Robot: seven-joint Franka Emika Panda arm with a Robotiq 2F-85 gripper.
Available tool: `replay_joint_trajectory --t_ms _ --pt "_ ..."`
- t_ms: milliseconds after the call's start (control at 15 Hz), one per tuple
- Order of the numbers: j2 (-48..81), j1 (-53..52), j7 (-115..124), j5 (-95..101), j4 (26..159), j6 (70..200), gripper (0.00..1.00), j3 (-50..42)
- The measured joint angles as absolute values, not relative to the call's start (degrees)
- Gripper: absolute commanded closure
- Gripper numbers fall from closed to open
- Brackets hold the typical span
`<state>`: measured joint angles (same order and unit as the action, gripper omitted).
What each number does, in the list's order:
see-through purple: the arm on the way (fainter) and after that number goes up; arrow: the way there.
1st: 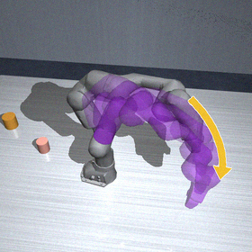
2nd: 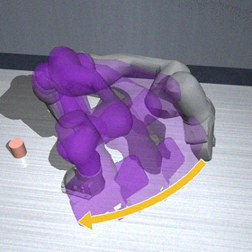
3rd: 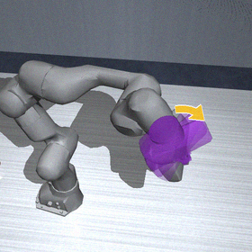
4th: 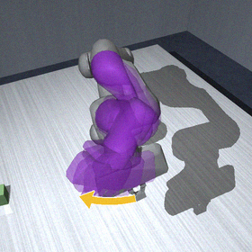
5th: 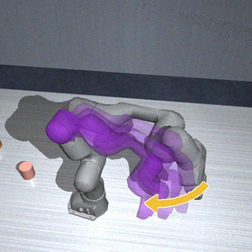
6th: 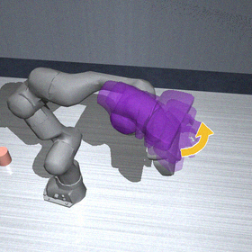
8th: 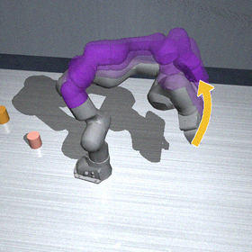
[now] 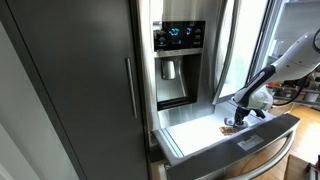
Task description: Put the tomato packets in the fridge
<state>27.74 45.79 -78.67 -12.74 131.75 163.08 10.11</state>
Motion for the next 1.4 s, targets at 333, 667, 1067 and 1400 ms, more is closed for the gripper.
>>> replay_joint_trajectory --t_ms 333,667,1067,1400 --pt "25.72 47.01 -78.72 -14.19 131.51 163.01 0.6 11.48" --pt "26.39 47.06 -78.73 -15.74 131.52 162.05 0.24 12.01" --pt "29.21 48.62 -80.99 -18.99 130.4 162.04 0.29 14.57" --pt "30.89 49.86 -81.28 -19.36 129.52 162.04 0.66 15.38"
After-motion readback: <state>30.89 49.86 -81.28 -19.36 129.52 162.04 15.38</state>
